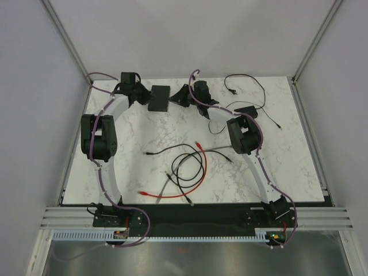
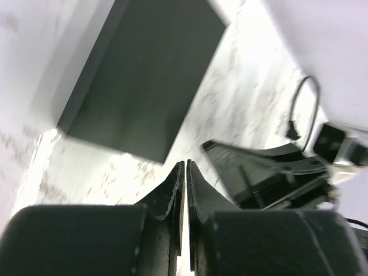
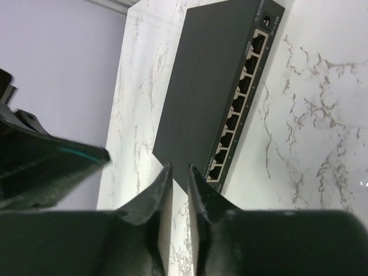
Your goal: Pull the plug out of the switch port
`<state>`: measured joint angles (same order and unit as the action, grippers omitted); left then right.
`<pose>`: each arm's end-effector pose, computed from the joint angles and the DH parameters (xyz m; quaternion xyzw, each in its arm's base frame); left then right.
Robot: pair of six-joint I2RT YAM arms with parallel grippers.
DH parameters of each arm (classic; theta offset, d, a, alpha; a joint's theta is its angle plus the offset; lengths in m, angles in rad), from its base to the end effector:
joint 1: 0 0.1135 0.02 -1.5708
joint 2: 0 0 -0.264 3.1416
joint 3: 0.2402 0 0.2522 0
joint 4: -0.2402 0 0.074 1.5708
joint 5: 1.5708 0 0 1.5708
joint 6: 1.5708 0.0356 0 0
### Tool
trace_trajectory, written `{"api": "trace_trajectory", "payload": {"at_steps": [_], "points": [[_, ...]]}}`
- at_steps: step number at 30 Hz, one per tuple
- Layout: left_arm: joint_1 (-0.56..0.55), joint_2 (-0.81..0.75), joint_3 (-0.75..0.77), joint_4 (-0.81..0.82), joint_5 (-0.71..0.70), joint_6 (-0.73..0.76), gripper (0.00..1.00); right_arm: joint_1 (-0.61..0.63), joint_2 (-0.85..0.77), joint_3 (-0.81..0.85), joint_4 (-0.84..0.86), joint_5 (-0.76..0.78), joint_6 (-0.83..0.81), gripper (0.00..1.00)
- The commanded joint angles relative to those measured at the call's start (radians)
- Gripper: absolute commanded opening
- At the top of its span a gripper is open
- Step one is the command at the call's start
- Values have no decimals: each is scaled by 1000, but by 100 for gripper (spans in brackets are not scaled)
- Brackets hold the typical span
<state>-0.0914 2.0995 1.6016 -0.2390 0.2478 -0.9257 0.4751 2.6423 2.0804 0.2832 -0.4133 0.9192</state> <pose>0.4746 -0.0523 0.2043 -0.3218 0.8498 -0.2944 0.2960 0.5212 0.2842 0.1308 0.0516 0.7895 0.5039 0.3466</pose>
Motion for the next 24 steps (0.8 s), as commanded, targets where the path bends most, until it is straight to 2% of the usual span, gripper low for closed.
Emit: {"api": "trace_trajectory", "payload": {"at_steps": [1,5,6,8,12,24], "points": [[42,69,174,66,22,111,12,-9,-39,27,27,-19,50,27],[67,166,284,86,8,113,19,-9,-18,56,21,2,47,53],[73,181,294,102,5,119,21,-10,-2,105,2,-1,43,54],[88,224,323,119,10,119,26,-13,53,170,-27,-18,46,55],[124,296,389,112,50,131,28,-12,119,263,-19,-13,64,55],[105,418,492,107,149,140,29,-4,183,311,-50,22,26,50]]}}
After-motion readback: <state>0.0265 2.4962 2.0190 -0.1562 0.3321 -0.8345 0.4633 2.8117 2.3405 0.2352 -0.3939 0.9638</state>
